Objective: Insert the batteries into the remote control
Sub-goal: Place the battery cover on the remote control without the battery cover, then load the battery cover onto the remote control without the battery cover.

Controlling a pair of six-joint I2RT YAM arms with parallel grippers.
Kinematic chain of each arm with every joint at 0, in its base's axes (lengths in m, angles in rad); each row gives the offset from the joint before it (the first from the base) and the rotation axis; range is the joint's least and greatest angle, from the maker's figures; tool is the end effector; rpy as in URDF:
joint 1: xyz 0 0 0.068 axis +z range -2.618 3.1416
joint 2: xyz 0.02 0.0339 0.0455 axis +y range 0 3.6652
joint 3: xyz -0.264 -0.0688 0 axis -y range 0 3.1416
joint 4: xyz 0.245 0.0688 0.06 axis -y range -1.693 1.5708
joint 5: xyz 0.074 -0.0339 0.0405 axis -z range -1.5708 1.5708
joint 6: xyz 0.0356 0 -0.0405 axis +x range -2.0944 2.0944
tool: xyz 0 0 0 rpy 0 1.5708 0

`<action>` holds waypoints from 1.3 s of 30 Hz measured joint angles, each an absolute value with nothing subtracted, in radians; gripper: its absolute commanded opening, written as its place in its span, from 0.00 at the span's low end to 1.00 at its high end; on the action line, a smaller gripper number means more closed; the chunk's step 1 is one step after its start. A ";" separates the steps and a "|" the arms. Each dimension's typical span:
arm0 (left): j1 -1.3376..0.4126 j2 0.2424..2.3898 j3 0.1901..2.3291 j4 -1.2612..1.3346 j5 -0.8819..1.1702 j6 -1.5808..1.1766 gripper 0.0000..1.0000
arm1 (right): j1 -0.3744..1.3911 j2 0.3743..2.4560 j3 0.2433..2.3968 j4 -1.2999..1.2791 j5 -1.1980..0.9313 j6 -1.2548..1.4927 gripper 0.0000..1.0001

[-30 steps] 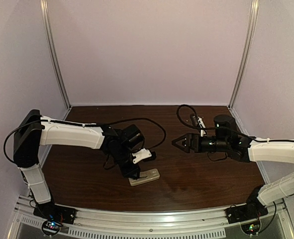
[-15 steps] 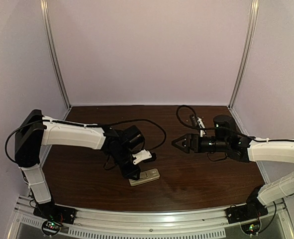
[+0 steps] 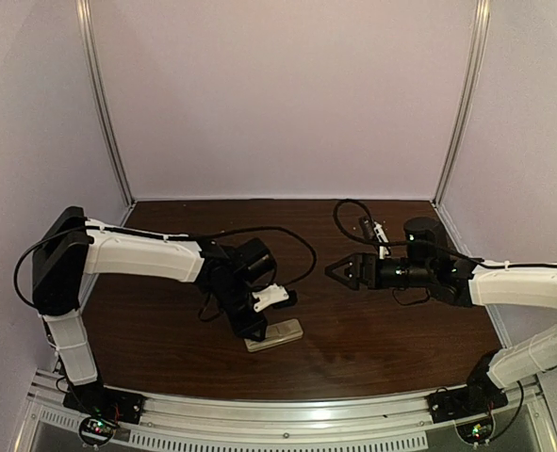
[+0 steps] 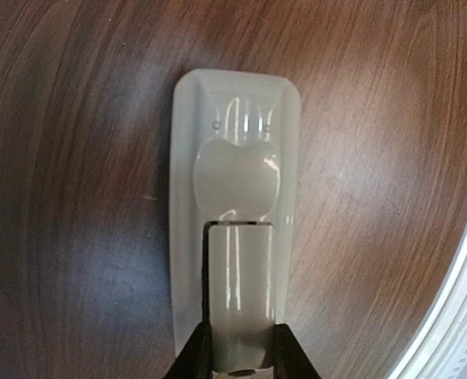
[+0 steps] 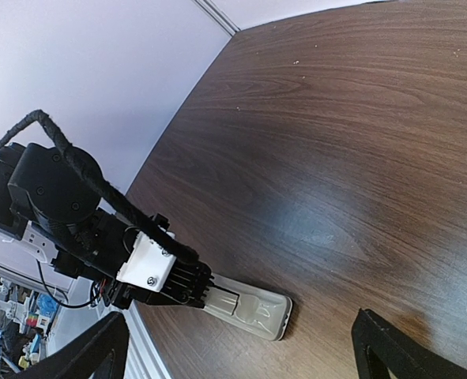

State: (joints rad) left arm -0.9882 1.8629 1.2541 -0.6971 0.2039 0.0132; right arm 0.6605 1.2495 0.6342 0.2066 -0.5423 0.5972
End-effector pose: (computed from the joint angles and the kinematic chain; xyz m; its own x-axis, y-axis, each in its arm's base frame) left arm 0.1920 -0.3044 0.1704 -0.5198 0.8124 -0.2644 0.8538 0.4838 -0.1920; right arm 0.1997 0.1784 0.2300 -0.7653 0.0153 -0.6435 -0.5673 0.4562 0.6856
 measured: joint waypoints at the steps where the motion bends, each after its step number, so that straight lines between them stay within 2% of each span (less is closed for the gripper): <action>1: -0.988 1.865 1.255 -0.698 0.203 0.013 0.20 | 0.661 1.250 0.634 0.207 -0.542 0.597 1.00; 9: -0.988 1.872 1.262 -0.699 0.182 0.013 0.22 | 0.661 1.251 0.634 0.207 -0.543 0.597 1.00; 14: -0.988 1.874 1.264 -0.703 0.184 0.010 0.39 | 0.661 1.259 0.635 0.206 -0.546 0.597 1.00; 21: -0.988 1.879 1.265 -0.705 0.188 0.008 0.46 | 0.661 1.259 0.635 0.206 -0.546 0.591 1.00; 28: -0.987 1.874 1.268 -0.707 0.187 0.007 0.65 | 0.661 1.264 0.635 0.206 -0.547 0.588 1.00; 34: -0.933 1.763 1.240 -0.667 0.218 -0.037 0.73 | 0.661 1.270 0.635 0.212 -0.577 0.589 0.86; 39: -0.864 1.605 1.143 -0.578 0.225 -0.111 0.76 | 0.664 1.316 0.635 0.253 -0.635 0.621 0.85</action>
